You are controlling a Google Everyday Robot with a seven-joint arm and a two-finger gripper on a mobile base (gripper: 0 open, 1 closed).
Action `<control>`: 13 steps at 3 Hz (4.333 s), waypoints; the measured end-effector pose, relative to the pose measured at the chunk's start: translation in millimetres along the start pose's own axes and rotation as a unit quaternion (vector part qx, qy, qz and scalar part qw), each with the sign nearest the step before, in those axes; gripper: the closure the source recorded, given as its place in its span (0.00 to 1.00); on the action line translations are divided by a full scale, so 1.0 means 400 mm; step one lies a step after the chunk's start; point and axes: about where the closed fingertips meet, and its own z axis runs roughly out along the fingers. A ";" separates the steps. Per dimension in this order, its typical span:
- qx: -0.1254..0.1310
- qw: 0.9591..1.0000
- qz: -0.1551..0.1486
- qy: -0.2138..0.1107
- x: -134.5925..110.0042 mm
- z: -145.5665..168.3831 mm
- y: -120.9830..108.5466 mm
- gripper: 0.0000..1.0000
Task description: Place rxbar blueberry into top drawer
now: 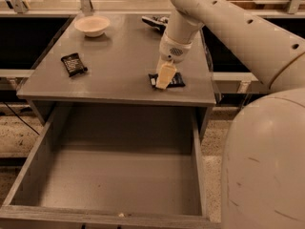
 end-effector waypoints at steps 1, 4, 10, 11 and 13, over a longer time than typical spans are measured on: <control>0.000 1.000 0.000 0.000 0.000 -0.001 0.000 1.00; 0.132 0.991 -0.010 0.002 -0.004 -0.264 0.108 1.00; 0.193 0.981 -0.015 -0.005 0.048 -0.272 0.443 1.00; 0.168 0.985 -0.032 -0.001 0.028 -0.215 0.467 1.00; 0.142 0.988 -0.053 -0.013 -0.024 -0.152 0.507 1.00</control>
Offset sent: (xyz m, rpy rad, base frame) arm -0.0192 -0.0112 0.0739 -0.0506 -0.0899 0.0216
